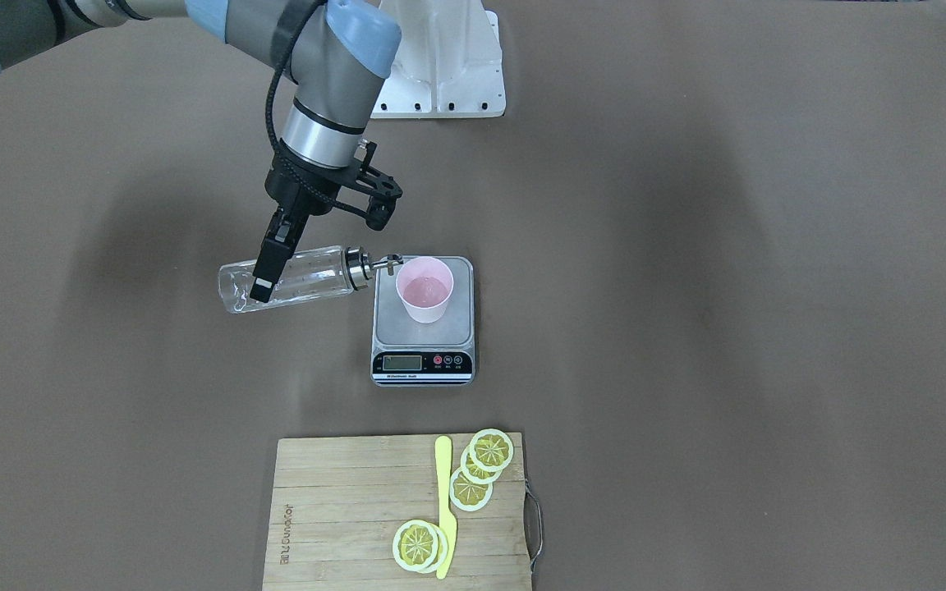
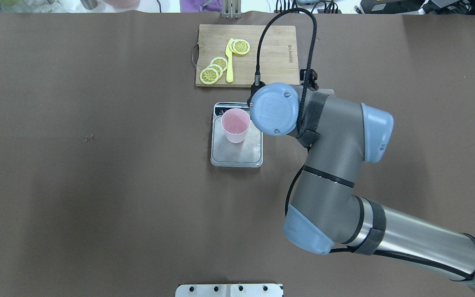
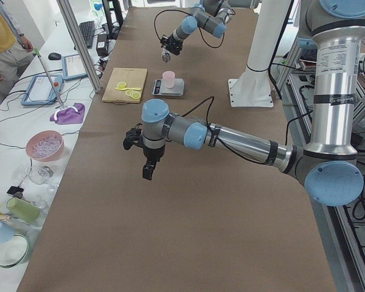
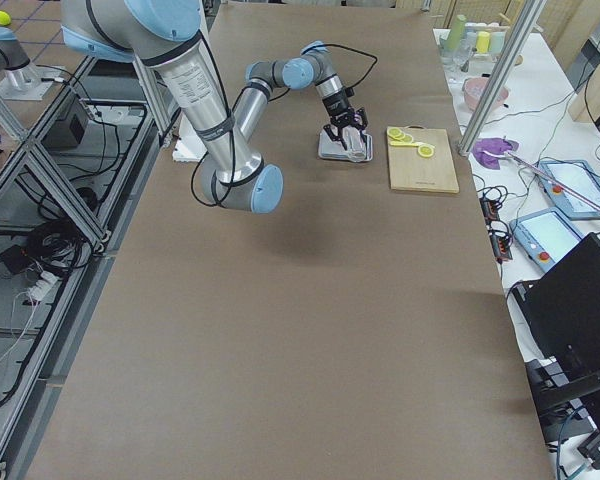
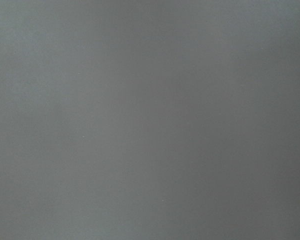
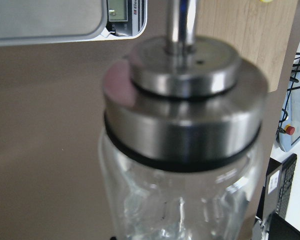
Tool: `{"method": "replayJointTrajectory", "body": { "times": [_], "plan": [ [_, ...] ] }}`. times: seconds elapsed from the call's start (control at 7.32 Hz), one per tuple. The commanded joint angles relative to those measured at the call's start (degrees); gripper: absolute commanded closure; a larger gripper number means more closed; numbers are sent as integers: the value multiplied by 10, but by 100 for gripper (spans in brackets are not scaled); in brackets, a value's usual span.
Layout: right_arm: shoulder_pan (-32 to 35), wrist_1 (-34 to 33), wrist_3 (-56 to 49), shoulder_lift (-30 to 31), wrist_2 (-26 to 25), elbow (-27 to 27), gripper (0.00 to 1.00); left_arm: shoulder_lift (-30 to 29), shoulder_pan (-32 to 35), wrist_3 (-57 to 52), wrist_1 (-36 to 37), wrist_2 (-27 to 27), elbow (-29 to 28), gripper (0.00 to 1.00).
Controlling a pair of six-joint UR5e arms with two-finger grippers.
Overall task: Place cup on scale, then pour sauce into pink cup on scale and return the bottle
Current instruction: 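Turn the bottle upright and carry it back with the right gripper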
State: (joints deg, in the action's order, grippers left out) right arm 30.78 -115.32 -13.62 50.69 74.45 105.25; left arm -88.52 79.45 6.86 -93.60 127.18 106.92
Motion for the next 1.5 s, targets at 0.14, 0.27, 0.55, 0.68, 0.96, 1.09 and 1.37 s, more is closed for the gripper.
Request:
{"method": "replayJointTrajectory", "body": {
  "times": [0.14,0.27,0.55,0.68,0.96,1.09,1.37],
  "plan": [
    [79,174,22,105,177,38,100,-1,0,8,0,0,5,2],
    [101,185,45,121,213,52,100,0,0,11,0,0,6,2],
    [150,303,81,204,299,51,100,0,0,16,0,-1,12,2],
    [165,368,82,247,325,47,100,1,1,17,0,0,17,2],
    [183,458,108,291,369,39,100,0,1,27,0,-1,23,2],
    [188,546,147,309,384,17,100,0,1,27,0,-1,27,2],
    [198,731,275,338,417,-58,100,0,1,26,0,-4,24,2]
  ]
}}
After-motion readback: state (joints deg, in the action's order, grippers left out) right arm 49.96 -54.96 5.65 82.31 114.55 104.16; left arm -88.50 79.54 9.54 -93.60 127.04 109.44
